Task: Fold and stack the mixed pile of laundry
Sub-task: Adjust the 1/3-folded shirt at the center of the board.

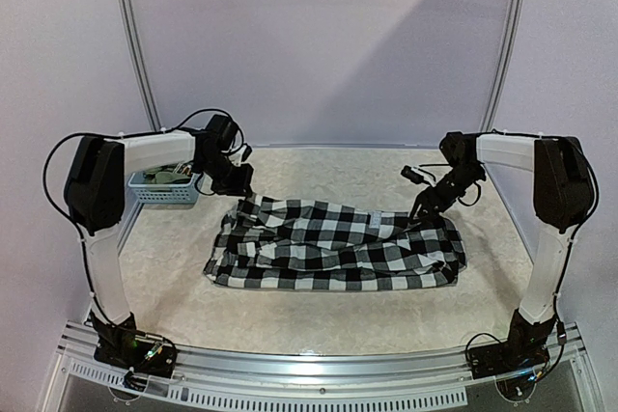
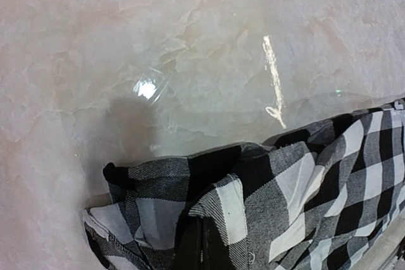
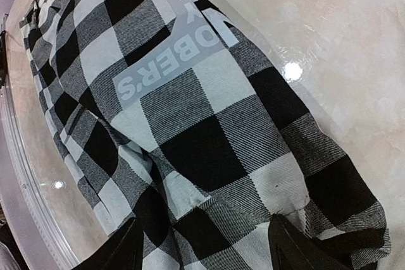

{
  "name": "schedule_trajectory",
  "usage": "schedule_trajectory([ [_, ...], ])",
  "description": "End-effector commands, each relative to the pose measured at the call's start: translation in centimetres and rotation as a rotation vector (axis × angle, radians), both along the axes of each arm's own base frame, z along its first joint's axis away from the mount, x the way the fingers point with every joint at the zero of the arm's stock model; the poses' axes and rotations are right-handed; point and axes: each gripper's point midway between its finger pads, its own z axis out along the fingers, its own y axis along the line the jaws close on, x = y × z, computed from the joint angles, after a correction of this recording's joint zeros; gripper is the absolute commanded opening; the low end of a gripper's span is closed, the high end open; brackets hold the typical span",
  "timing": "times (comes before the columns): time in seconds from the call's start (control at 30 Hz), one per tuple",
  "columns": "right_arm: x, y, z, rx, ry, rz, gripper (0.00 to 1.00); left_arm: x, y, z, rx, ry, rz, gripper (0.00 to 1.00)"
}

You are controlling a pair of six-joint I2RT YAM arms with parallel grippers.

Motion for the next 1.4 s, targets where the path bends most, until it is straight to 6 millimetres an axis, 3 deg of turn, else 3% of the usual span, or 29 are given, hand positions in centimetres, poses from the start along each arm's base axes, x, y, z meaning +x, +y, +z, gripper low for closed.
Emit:
schedule_trajectory([
  [0.0,-0.2,-0.2,-1.3,-0.028,0.014,0.000,0.68,-0.5,1.2,-2.5,0.038,0.070,0.039,0.00],
  [0.07,0.0,-0.3,-1.3,-0.039,0.006,-0.006,0.68,-0.5,1.5,-2.7,0.055,0.082,0.045,0.02],
  [0.13,0.2,-0.2,-0.9,-0.030,-0.002,-0.010,0.68,-0.4,2.0,-2.2,0.085,0.079,0.060,0.14],
  [0.23,0.5,0.5,1.3,0.013,-0.049,-0.012,0.67,0.1,2.9,0.4,0.140,0.019,0.093,0.30],
  [0.33,0.7,1.2,3.2,0.047,-0.092,-0.004,0.64,0.3,2.7,3.8,0.156,-0.072,0.101,0.39],
  [0.43,1.0,2.1,4.5,0.070,-0.132,0.001,0.62,0.0,0.6,6.4,0.130,-0.137,0.052,0.43],
  [0.5,1.2,2.7,4.8,0.079,-0.136,0.004,0.62,-0.2,-1.5,6.8,0.096,-0.148,-0.010,0.45],
  [0.7,2.0,4.8,3.0,0.064,-0.096,0.036,0.62,0.8,-4.5,4.1,0.093,-0.098,-0.097,0.46],
  [0.8,2.4,5.2,1.8,0.048,-0.071,0.034,0.61,1.2,-4.4,1.7,0.141,-0.030,-0.120,0.47],
  [0.93,1.7,4.2,-0.6,-0.014,-0.024,0.022,0.58,-0.4,-4.4,-0.9,0.140,0.052,-0.148,0.47],
  [1.13,-0.3,2.5,-3.1,-0.104,0.035,0.014,0.55,-4.0,-2.4,-4.4,0.176,0.147,-0.140,0.48],
  [1.27,-1.0,1.6,-4.5,-0.161,0.070,0.002,0.53,-5.0,-1.8,-5.5,0.197,0.164,-0.125,0.48],
  [1.37,-1.4,0.9,-5.4,-0.203,0.087,-0.002,0.52,-5.0,-2.1,-5.0,0.211,0.151,-0.125,0.48],
])
